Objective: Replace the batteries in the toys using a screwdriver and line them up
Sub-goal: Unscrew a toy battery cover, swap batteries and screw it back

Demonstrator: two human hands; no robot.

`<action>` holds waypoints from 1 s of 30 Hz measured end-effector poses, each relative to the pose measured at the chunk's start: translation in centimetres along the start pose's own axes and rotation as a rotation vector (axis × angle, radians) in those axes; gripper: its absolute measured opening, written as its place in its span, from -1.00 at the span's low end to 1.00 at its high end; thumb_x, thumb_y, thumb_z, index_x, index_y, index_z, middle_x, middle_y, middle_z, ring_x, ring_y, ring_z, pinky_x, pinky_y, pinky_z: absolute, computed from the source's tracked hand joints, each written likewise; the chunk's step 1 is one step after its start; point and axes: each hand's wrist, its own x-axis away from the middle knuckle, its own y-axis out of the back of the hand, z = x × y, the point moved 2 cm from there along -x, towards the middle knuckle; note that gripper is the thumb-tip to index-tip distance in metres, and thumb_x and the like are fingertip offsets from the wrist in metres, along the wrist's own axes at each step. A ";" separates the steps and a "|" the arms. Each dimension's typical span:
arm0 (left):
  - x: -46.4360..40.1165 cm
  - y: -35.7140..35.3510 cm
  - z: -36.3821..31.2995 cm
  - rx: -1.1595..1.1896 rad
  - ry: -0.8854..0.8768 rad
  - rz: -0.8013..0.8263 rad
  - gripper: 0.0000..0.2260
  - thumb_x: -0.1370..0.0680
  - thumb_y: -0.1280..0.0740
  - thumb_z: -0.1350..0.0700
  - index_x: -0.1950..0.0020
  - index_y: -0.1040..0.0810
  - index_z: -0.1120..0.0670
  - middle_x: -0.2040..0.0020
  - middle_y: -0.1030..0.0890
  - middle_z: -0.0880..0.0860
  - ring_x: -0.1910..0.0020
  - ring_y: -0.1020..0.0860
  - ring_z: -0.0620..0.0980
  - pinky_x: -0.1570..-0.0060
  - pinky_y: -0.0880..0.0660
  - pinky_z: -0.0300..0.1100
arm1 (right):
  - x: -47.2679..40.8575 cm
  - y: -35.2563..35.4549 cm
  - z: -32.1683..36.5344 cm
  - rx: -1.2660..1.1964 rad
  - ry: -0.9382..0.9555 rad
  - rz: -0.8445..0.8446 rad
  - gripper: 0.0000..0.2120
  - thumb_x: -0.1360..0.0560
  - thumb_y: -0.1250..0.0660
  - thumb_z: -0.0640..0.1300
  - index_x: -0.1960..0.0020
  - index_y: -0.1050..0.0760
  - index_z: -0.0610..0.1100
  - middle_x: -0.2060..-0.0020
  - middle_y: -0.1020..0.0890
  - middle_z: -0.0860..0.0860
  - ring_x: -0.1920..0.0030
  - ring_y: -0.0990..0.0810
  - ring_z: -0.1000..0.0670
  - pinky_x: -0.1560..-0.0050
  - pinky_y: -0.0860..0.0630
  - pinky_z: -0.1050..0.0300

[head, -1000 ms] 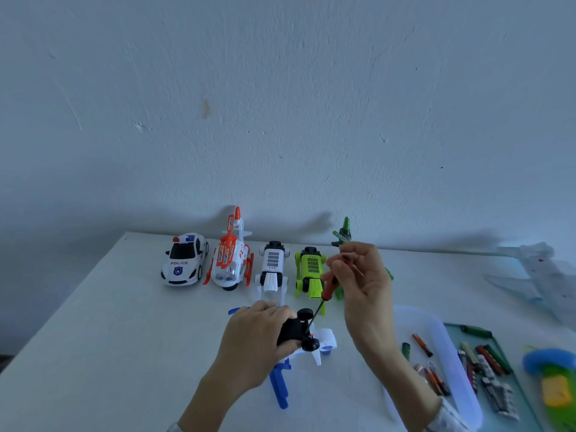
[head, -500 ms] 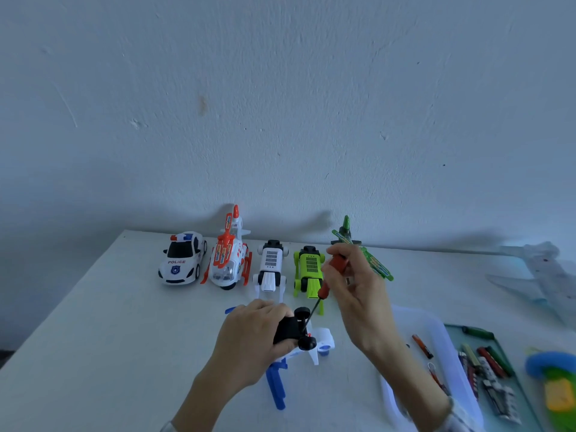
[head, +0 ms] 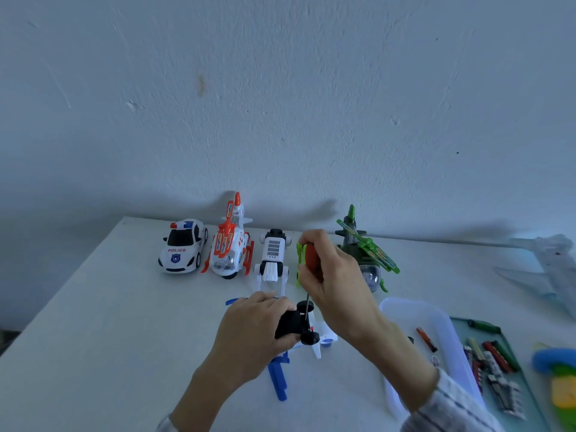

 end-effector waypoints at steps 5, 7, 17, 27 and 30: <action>0.1 -0.3 0.2 -0.008 0.005 0.007 -0.71 -0.37 -0.19 -0.31 0.17 -0.52 -0.14 0.36 -0.51 -0.22 0.37 -0.47 -0.22 0.40 -0.37 -0.33 | -0.8 -0.5 0.5 0.035 0.061 0.049 -0.74 -0.50 -0.21 -0.29 -0.11 -0.28 -0.03 0.39 -0.26 0.19 0.41 -0.29 0.08 0.38 -0.35 0.05; -0.1 -0.1 0.1 -0.005 0.027 0.024 -0.72 -0.37 -0.19 -0.31 0.16 -0.52 -0.15 0.36 -0.51 -0.22 0.36 -0.46 -0.22 0.39 -0.36 -0.34 | -0.8 -0.6 0.1 0.026 0.013 0.015 -0.71 -0.50 -0.23 -0.29 -0.07 -0.26 0.04 0.41 -0.27 0.17 0.41 -0.31 0.08 0.40 -0.30 0.16; -0.2 0.4 0.3 0.061 0.005 0.119 -0.74 -0.39 -0.40 -0.22 0.02 -0.51 -0.15 0.21 -0.58 -0.21 0.20 -0.51 -0.17 0.26 -0.34 -0.28 | 3.4 0.5 -4.6 -0.455 -0.583 -0.446 -0.72 -0.50 -0.29 -0.36 0.07 -0.33 -0.01 0.34 -0.48 -0.15 0.51 -0.45 -0.07 0.55 -0.35 0.15; -0.1 0.8 0.2 0.152 0.017 0.134 -0.67 -0.41 -0.27 -0.29 -0.01 -0.54 -0.12 0.16 -0.59 -0.19 0.18 -0.53 -0.16 0.21 -0.45 -0.21 | 7.0 -0.7 -6.8 -0.765 -0.860 -0.580 -0.76 -0.51 -0.23 -0.44 -0.07 -0.30 -0.18 0.40 -0.52 -0.28 0.55 -0.41 -0.06 0.58 -0.31 0.13; -0.1 1.9 0.5 0.384 0.080 0.189 -0.75 -0.45 -0.44 -0.12 -0.06 -0.51 -0.10 0.12 -0.58 -0.20 0.13 -0.52 -0.21 0.11 -0.43 -0.27 | 7.0 -0.4 -6.7 -0.754 -0.845 -0.594 -0.77 -0.52 -0.24 -0.43 -0.07 -0.30 -0.19 0.39 -0.52 -0.28 0.55 -0.41 -0.04 0.59 -0.31 0.15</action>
